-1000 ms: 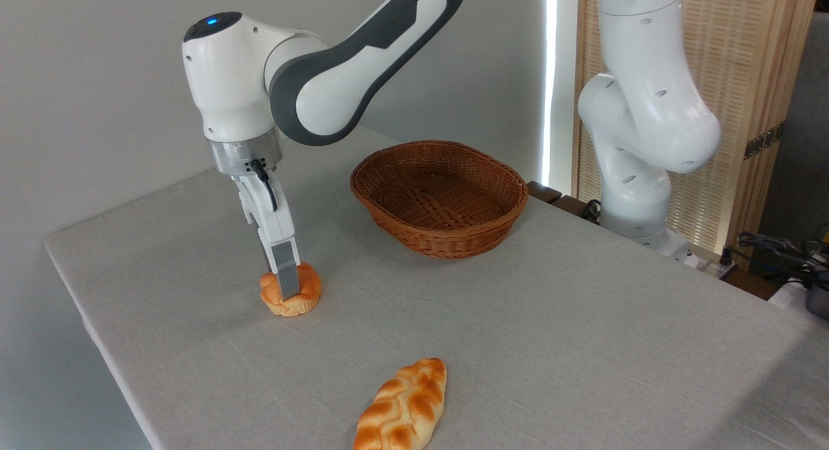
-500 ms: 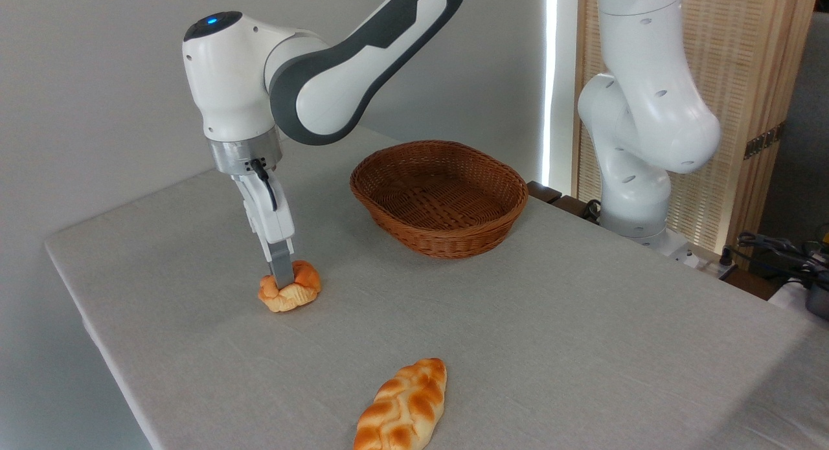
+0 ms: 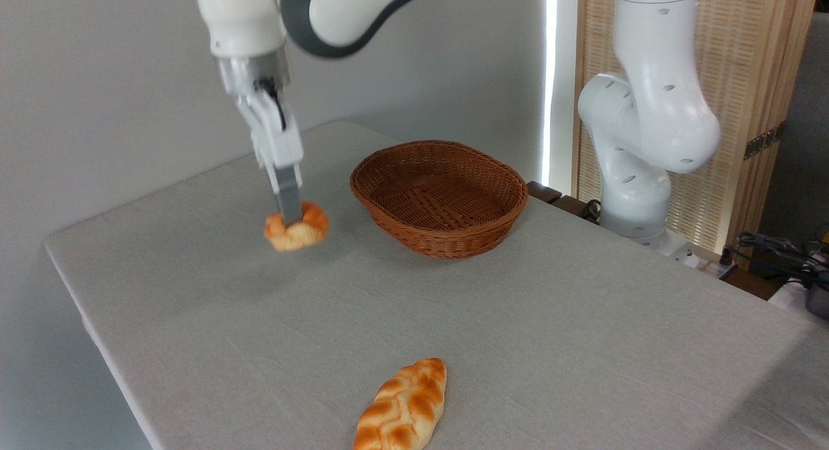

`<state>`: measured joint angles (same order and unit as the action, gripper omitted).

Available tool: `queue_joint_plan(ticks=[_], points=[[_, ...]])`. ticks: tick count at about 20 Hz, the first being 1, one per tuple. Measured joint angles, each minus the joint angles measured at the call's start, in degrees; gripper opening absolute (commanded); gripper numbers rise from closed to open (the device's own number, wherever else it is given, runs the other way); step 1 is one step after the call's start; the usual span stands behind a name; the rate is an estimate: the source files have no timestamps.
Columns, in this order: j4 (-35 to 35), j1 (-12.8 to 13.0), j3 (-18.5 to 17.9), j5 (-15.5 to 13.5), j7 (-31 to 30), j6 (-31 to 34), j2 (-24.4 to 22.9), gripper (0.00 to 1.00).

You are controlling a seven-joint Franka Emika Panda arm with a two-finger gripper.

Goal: Put bread into the basket
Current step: 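Lift the bun and carry it over the wicker basket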

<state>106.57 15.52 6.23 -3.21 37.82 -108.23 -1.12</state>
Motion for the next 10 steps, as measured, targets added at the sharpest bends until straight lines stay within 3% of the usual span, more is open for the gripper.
queue_joint_plan(ticks=[3, 7, 8, 9, 10], points=[[0.01, 0.75, 1.65, -1.02, 0.00, 7.45, -4.69, 0.15], [1.01, 5.77, 2.16, -1.26, -0.01, 16.77, -10.08, 0.20], [1.88, 7.10, 2.27, -1.26, -0.03, 17.61, -11.47, 0.26], [3.21, 8.26, 2.37, -1.26, -0.04, 18.02, -13.10, 0.37], [4.79, 9.26, 2.41, -1.27, -0.04, 18.17, -14.59, 0.41]])
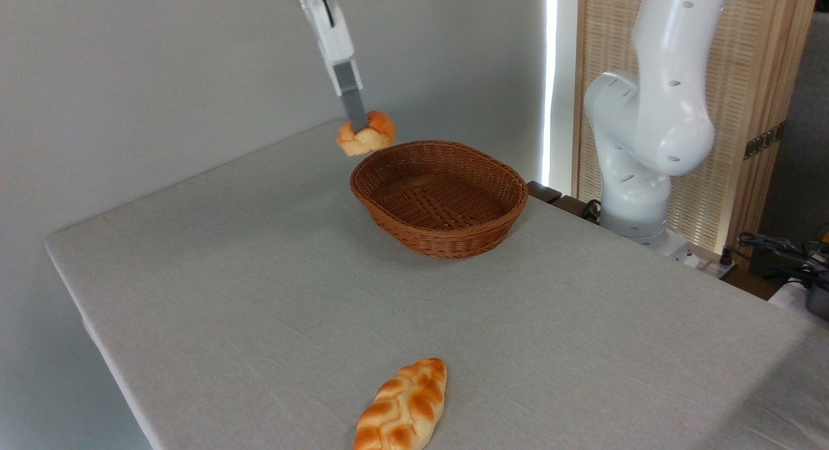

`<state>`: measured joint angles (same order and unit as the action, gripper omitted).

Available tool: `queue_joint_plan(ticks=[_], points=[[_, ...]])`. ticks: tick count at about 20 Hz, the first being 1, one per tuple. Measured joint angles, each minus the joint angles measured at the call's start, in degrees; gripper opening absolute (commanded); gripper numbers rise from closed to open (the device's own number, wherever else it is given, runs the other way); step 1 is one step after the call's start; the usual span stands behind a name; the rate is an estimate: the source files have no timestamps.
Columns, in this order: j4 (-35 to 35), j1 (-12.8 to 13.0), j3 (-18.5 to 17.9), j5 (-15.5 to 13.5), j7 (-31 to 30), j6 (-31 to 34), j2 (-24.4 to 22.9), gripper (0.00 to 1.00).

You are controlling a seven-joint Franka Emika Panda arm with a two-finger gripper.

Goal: Put bread into the basket
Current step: 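Lift the bun and carry it over the wicker basket, then lower the bun into the basket and open the gripper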

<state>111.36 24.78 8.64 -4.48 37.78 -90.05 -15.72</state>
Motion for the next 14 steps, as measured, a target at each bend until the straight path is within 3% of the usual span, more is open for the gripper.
queue_joint_plan(ticks=[1, 4, 10, 12, 14], points=[[1.80, 1.05, 0.02, -0.01, 0.00, 0.06, -1.25, 0.49], [7.52, 4.39, 0.07, -0.03, 0.00, -0.09, -2.60, 0.59], [13.84, 8.12, 0.07, -0.05, 0.01, -4.51, -1.59, 0.61], [14.82, 9.03, 0.07, -0.05, 0.01, -6.57, -1.24, 0.67], [15.37, 10.11, 0.07, -0.05, 0.01, -7.80, -0.77, 0.81]])
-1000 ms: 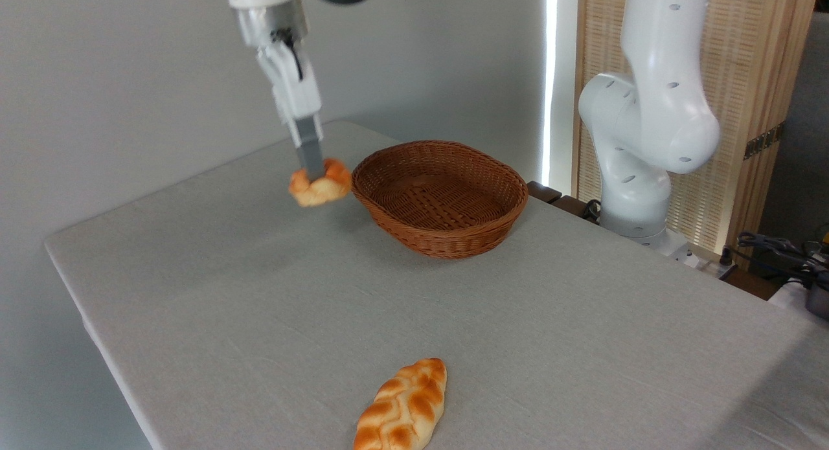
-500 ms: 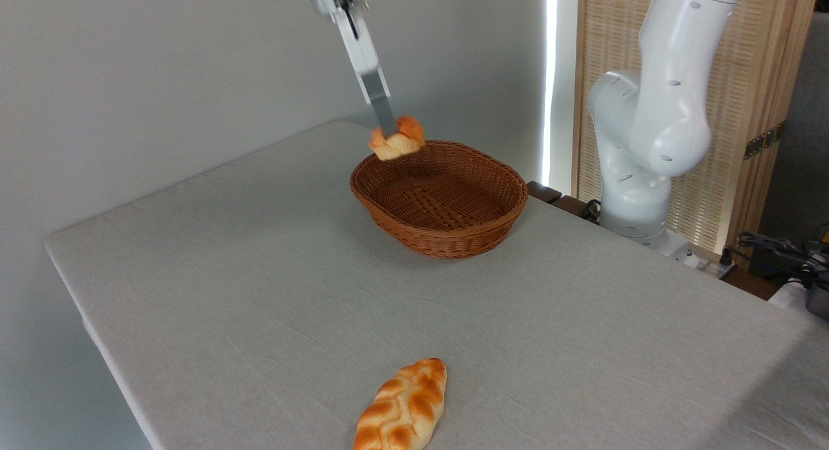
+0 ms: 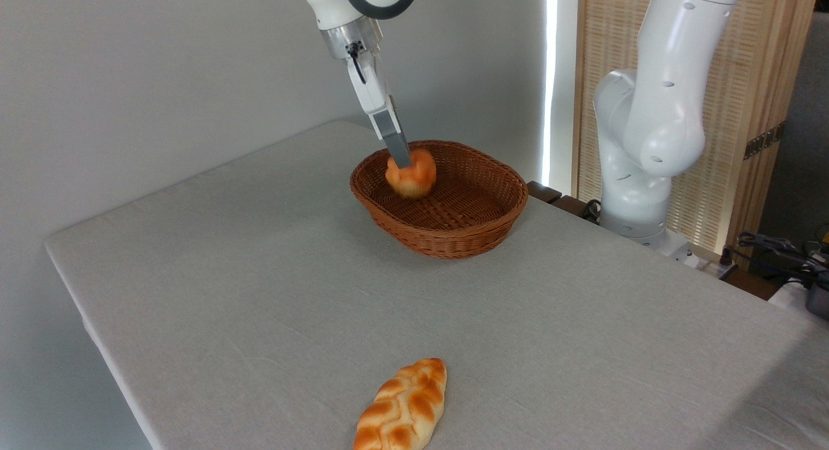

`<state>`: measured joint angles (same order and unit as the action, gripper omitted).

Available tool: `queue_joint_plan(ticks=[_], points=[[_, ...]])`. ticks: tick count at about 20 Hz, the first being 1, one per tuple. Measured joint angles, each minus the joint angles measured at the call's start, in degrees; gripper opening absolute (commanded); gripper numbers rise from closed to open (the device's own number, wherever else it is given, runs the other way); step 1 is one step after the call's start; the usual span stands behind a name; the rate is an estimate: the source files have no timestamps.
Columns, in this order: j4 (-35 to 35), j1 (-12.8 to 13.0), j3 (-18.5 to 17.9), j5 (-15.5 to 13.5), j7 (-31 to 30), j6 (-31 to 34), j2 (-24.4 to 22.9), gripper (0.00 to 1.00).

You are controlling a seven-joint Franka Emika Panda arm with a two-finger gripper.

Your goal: Put bread into the basket

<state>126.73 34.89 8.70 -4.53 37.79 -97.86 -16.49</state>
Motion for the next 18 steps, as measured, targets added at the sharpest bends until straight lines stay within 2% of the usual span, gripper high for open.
queue_joint_plan(ticks=[2, 3, 7, 9, 12, 14, 16, 18], points=[[0.08, 0.51, 0.00, 0.00, 0.00, -0.15, 0.20, 0.90], [0.08, 0.79, 0.01, 0.00, 0.00, -0.15, 0.22, 1.00], [-0.52, 0.81, -0.40, 0.00, 0.00, -0.65, 0.16, 1.00], [-2.92, -0.97, -1.28, 0.02, -0.13, -0.89, 0.07, 1.00], [-8.76, -7.44, -2.32, 0.06, -0.03, -0.82, 0.33, 1.00], [-12.36, -12.77, -2.60, 0.12, 0.05, -0.76, 1.44, 1.00], [-15.95, -18.35, -2.78, 0.13, 0.24, -0.78, 3.85, 1.00], [-19.76, -21.79, -4.62, 0.13, 0.27, -0.81, 7.16, 1.00]])
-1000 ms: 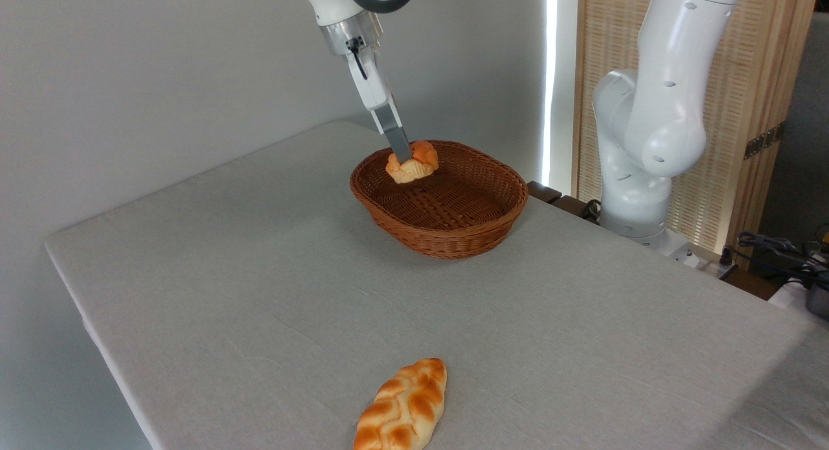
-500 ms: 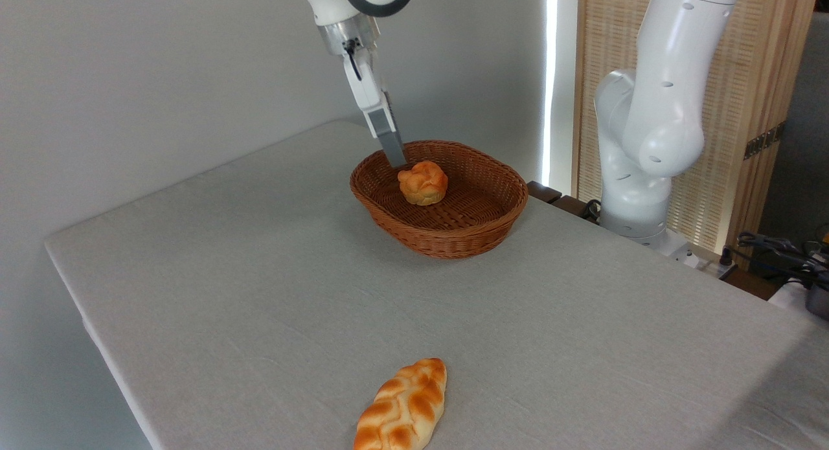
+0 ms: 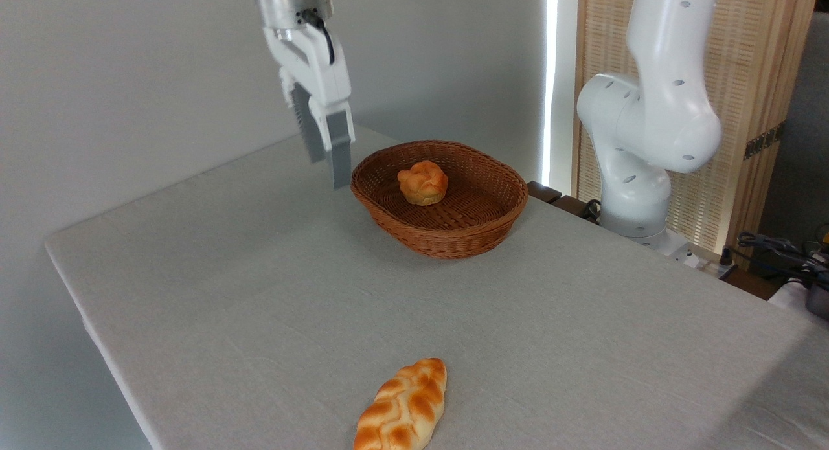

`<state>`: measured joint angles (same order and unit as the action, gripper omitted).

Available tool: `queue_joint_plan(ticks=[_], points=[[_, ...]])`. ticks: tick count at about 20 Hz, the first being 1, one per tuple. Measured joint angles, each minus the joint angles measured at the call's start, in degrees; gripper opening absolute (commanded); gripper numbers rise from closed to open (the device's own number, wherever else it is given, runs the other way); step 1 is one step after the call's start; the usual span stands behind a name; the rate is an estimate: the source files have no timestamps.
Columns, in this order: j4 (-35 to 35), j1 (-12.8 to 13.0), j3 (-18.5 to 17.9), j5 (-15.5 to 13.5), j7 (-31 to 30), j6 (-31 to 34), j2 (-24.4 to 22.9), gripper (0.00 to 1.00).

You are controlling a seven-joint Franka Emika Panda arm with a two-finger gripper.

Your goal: Put bread into the basket

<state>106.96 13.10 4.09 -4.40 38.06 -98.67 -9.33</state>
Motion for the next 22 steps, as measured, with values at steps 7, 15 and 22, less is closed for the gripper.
queue_joint_plan(ticks=[7, 15, 22], points=[[-9.78, -1.01, -11.90, 0.00, 1.92, -0.01, 7.27, 1.00], [-11.71, -2.50, -11.19, -0.02, 2.20, 0.70, 7.69, 1.00], [-11.79, -11.55, -1.22, -0.02, 2.19, 2.69, 7.99, 1.00]])
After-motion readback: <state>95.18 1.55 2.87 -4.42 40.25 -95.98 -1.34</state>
